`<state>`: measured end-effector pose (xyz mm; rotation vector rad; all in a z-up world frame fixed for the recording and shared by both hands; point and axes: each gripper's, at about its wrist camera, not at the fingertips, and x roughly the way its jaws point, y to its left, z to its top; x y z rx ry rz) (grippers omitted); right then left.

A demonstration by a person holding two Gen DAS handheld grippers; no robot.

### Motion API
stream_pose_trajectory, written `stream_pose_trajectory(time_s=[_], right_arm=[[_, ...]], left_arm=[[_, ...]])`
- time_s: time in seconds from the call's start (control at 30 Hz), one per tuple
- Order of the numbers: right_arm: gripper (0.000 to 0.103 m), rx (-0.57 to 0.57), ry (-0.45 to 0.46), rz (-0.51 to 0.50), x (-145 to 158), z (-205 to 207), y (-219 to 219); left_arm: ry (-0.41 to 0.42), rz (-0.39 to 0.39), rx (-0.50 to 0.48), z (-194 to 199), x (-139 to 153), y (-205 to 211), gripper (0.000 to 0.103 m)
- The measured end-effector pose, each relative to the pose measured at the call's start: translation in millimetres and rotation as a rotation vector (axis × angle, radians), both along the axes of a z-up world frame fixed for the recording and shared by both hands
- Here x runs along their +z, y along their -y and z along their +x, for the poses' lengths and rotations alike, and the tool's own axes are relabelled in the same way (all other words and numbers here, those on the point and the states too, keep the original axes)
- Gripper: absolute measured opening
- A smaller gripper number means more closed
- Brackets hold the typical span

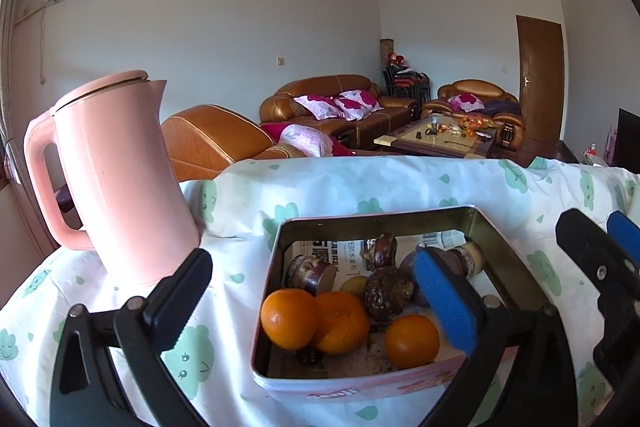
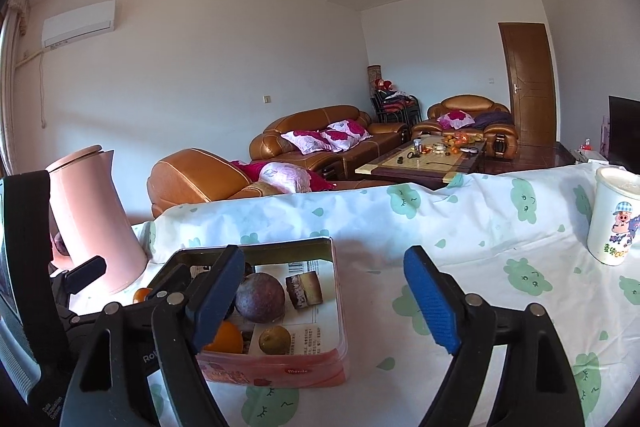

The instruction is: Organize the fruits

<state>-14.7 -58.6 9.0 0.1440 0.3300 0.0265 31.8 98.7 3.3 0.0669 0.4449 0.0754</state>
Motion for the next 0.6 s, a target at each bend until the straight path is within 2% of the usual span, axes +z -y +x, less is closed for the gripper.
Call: stream_pose_trajectory(time_s=[0.3,0.6], right_arm=[[0.084,-0.004,0.08,-0.046,5.9,-23.4,-7.8],[0.084,-0.003,0.126,-0.038,9.9,-41.0,-6.2]], left_arm=[[0.018,-0.029,0.012,-20.8,1.4,-4.2,0.103],[0.049,-0.006,0.016,-45.1,3.4,-4.5,0.103]])
